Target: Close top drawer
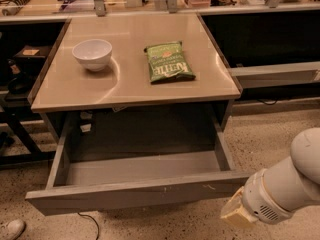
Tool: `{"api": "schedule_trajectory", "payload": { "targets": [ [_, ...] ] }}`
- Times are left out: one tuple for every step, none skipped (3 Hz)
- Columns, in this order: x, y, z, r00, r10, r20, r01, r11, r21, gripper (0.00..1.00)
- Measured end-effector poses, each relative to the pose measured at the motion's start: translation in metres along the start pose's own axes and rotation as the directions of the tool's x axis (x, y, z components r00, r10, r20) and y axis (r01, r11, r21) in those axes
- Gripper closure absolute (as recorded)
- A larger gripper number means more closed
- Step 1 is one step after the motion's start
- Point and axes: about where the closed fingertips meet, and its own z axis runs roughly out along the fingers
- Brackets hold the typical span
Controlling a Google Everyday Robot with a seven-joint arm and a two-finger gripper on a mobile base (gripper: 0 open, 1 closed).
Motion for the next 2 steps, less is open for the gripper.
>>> {"api": "schedule_trajectory", "payload": {
  "targets": [
    [-0.01,-0.011,0.01,1.0,-0.019,0.014,0.019,0.9998,-0.009,1.0],
    [-0.022,-0.022,0.019,0.999,-0.045,0.018,0.045,0.9988,-0.016,1.0]
  ]
}}
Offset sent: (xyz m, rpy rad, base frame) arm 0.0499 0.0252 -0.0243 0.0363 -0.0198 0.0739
